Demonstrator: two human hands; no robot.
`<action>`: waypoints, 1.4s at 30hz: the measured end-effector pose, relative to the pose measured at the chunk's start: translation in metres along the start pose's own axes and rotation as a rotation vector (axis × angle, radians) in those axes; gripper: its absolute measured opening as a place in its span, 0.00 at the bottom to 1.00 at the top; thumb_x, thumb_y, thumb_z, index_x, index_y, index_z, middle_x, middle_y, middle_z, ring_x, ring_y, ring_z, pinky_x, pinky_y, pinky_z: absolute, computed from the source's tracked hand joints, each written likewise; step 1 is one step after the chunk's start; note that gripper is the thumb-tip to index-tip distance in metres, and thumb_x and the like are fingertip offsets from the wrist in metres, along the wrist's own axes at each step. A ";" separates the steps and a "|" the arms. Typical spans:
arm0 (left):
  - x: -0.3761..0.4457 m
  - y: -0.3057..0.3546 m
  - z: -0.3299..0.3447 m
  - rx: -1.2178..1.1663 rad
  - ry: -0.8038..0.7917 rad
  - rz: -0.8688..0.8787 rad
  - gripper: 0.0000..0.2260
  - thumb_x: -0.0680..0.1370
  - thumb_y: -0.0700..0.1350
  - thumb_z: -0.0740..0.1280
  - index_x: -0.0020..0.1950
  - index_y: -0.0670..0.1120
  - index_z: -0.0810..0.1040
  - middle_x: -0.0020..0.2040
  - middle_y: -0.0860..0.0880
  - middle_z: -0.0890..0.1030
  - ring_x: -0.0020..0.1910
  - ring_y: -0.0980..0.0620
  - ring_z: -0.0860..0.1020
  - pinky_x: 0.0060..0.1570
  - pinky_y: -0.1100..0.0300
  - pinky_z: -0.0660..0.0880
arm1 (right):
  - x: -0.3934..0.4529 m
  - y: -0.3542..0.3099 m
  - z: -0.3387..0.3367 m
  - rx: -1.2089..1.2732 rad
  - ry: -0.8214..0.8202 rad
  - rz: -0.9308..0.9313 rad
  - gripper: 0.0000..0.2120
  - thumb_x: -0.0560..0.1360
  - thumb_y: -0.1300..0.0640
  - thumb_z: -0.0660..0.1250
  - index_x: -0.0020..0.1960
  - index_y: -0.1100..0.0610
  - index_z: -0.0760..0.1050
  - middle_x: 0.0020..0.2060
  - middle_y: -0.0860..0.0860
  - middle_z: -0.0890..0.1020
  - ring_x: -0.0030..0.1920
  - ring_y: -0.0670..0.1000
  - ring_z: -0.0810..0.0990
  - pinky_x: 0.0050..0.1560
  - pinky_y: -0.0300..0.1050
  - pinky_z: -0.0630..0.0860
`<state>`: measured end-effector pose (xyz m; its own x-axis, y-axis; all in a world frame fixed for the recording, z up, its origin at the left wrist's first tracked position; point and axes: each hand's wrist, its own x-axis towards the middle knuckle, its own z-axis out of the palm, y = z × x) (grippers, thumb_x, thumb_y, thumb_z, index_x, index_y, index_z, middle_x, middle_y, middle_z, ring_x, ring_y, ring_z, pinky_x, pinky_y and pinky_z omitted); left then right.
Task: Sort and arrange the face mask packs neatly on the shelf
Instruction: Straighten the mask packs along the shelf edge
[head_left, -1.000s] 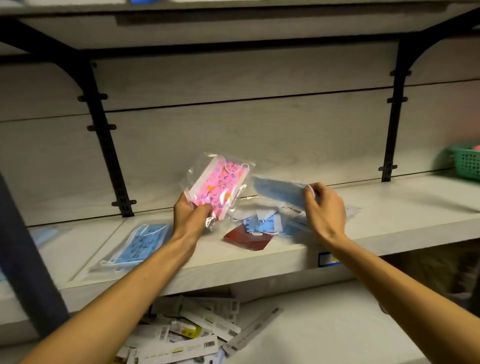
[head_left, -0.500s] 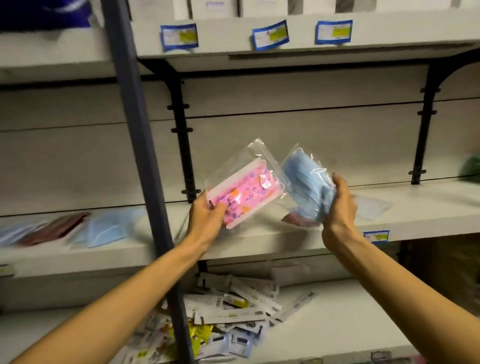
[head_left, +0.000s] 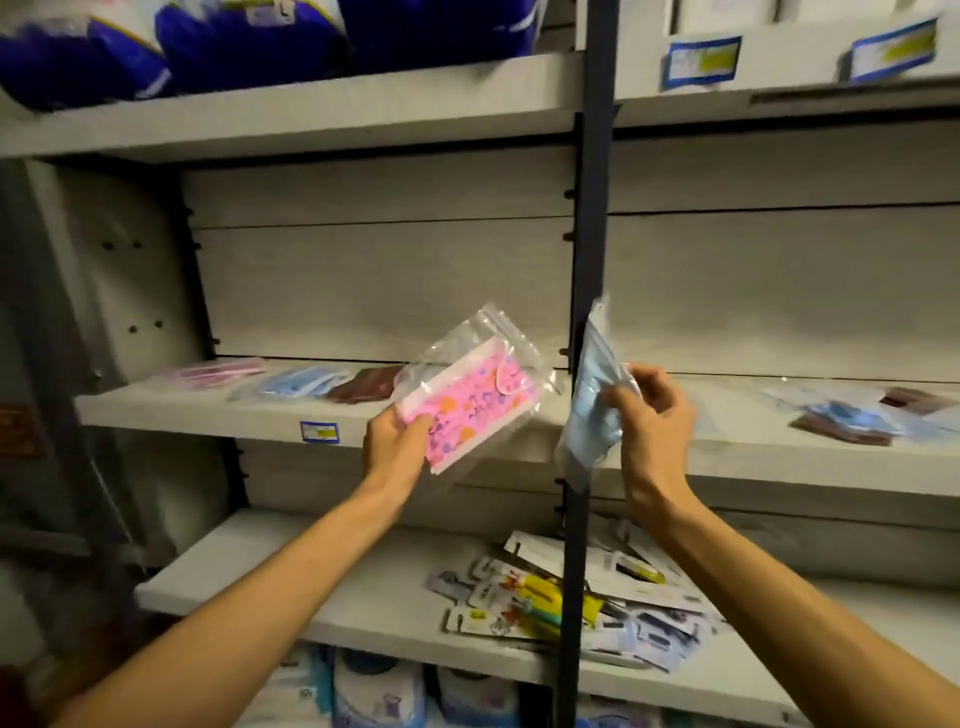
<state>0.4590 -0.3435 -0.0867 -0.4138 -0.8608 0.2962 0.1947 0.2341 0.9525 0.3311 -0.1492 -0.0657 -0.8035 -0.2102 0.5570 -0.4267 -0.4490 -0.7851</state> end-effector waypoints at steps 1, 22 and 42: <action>0.007 -0.004 -0.016 0.001 0.039 -0.057 0.12 0.78 0.33 0.65 0.60 0.38 0.81 0.49 0.42 0.84 0.46 0.48 0.83 0.51 0.52 0.81 | -0.003 0.003 0.015 0.009 -0.031 0.021 0.07 0.75 0.68 0.67 0.49 0.59 0.78 0.42 0.49 0.81 0.45 0.46 0.80 0.45 0.41 0.79; 0.197 -0.045 -0.116 0.120 0.078 -0.114 0.11 0.77 0.31 0.65 0.59 0.37 0.78 0.57 0.37 0.83 0.56 0.37 0.83 0.57 0.39 0.80 | 0.080 0.153 0.194 -0.550 -0.042 0.161 0.27 0.73 0.66 0.68 0.71 0.63 0.67 0.66 0.62 0.74 0.66 0.64 0.73 0.68 0.61 0.72; 0.363 -0.066 -0.278 0.312 0.097 0.046 0.11 0.77 0.29 0.65 0.58 0.38 0.78 0.58 0.41 0.84 0.55 0.44 0.83 0.50 0.52 0.82 | 0.051 0.184 0.480 -0.959 -0.905 -0.330 0.21 0.76 0.51 0.67 0.69 0.52 0.74 0.68 0.53 0.76 0.69 0.56 0.71 0.68 0.51 0.68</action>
<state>0.5433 -0.7965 -0.0615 -0.3211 -0.8818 0.3454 -0.0771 0.3878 0.9185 0.4107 -0.6589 -0.0515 -0.2153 -0.8698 0.4440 -0.9613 0.1087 -0.2532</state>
